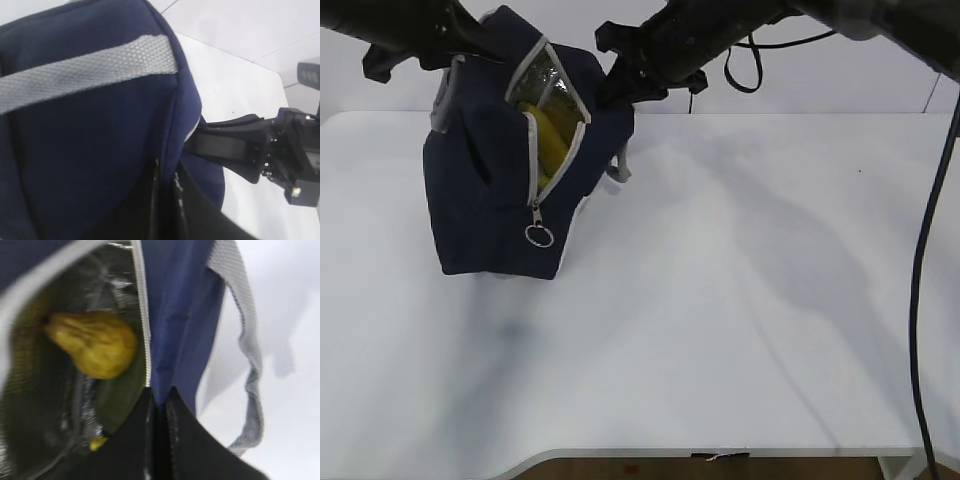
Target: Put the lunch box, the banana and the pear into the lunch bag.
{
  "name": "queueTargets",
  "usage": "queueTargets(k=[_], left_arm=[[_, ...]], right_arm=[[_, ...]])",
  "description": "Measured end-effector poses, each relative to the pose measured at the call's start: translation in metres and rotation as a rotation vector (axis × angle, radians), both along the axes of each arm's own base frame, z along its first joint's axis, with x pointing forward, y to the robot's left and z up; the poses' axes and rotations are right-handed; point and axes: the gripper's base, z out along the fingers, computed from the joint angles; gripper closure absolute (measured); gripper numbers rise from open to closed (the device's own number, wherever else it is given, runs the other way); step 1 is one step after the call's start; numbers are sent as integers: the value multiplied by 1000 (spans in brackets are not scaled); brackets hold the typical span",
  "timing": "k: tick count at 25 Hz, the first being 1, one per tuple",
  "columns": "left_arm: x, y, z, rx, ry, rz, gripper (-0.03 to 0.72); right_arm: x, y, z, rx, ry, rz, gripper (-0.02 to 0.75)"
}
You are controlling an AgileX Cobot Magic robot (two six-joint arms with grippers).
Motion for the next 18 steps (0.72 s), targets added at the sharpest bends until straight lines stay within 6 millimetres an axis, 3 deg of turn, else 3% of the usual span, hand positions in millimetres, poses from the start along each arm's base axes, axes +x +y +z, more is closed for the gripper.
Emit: queueTargets(k=[8,15,18], left_arm=[[-10,-33,4,-63,2,-74,692],[-24,-71,8,-108,-18,-128,692],[-31,-88,8,-113,-35,-143,692]], right_arm=[[-15,-11,48,-99,-61,63,726],[-32,-67,96,-252,-127,-75,726],[-45,-83,102,-339,-115,-104,727]])
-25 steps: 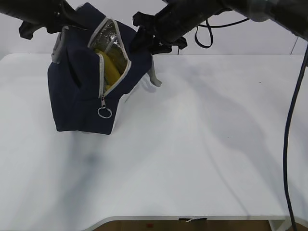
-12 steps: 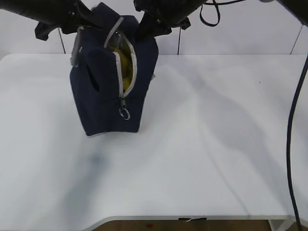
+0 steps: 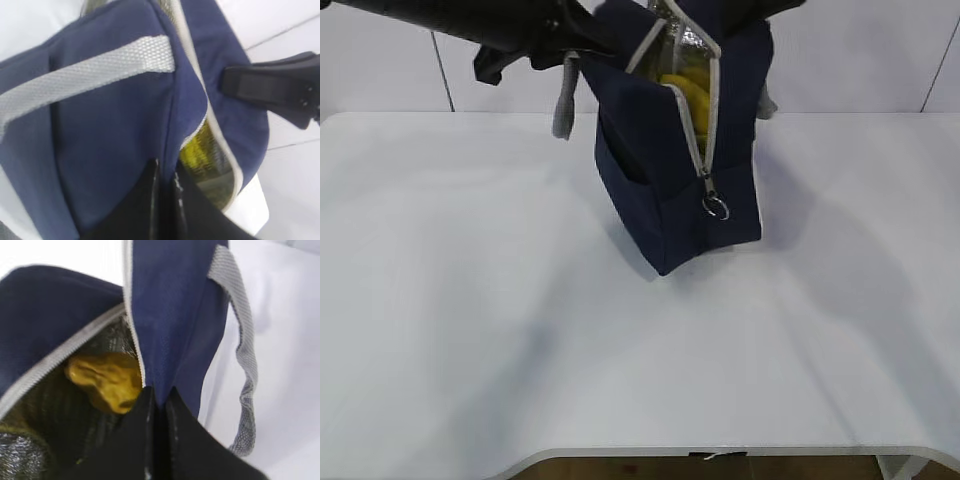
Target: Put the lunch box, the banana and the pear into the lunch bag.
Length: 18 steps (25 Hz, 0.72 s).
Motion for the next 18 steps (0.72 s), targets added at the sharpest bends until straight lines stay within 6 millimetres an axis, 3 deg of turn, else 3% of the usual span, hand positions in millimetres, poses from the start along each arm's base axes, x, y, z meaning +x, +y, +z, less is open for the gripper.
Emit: queueTargets(k=[8,14,18], left_arm=[[-18,-39,-3,-6,-21,-48,692],[-22,-46,-2,-12,-34,-45,693],[-22,-48,-4,-10,-33,-46,693]], right_arm=[[-25,-7,-16,-63,107,12,727],[-45,-11,-2,-64,92,3,727],[-61,-15,-9,-74,139,-2,727]])
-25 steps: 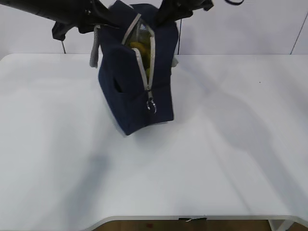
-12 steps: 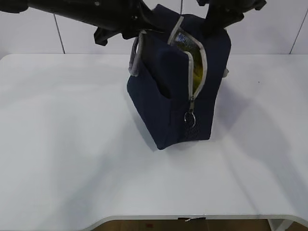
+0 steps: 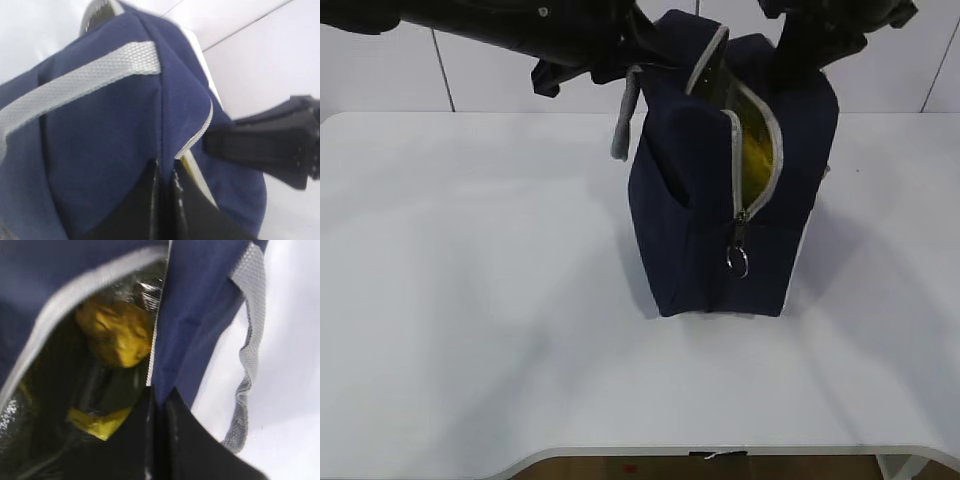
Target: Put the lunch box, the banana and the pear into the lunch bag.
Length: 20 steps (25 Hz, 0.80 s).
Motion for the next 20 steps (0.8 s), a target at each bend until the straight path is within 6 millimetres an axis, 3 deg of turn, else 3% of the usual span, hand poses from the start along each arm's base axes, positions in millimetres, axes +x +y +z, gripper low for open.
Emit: queueTargets(k=[4,20], left_arm=[[3,-2,-7,4,19,2,692],[11,-1,-13,8,-5,61,693]], right_arm=[[-4,0,-9,6,39,0,727],[3,1,-7,26,-33,-24,727]])
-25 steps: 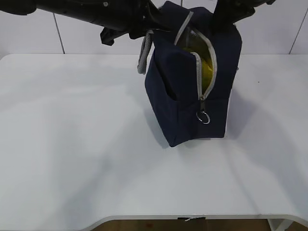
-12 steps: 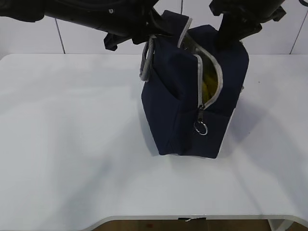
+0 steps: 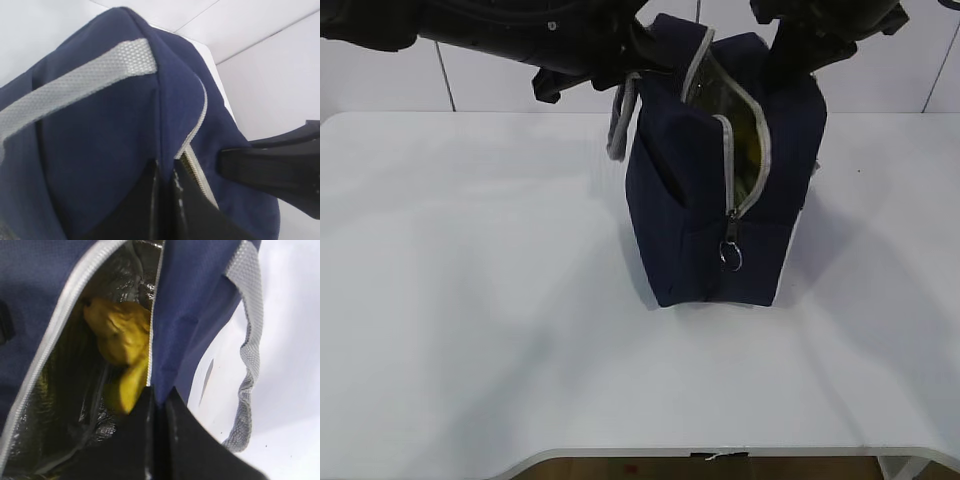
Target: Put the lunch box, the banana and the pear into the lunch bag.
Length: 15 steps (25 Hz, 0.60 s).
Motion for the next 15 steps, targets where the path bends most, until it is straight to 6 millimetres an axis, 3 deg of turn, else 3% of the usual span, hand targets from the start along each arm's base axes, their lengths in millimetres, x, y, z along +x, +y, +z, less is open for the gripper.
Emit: queueTargets(k=[15], left_arm=[[2,0,-2,6,-12,14,693]], right_arm=[[4,4,-9,36,37,6,728]])
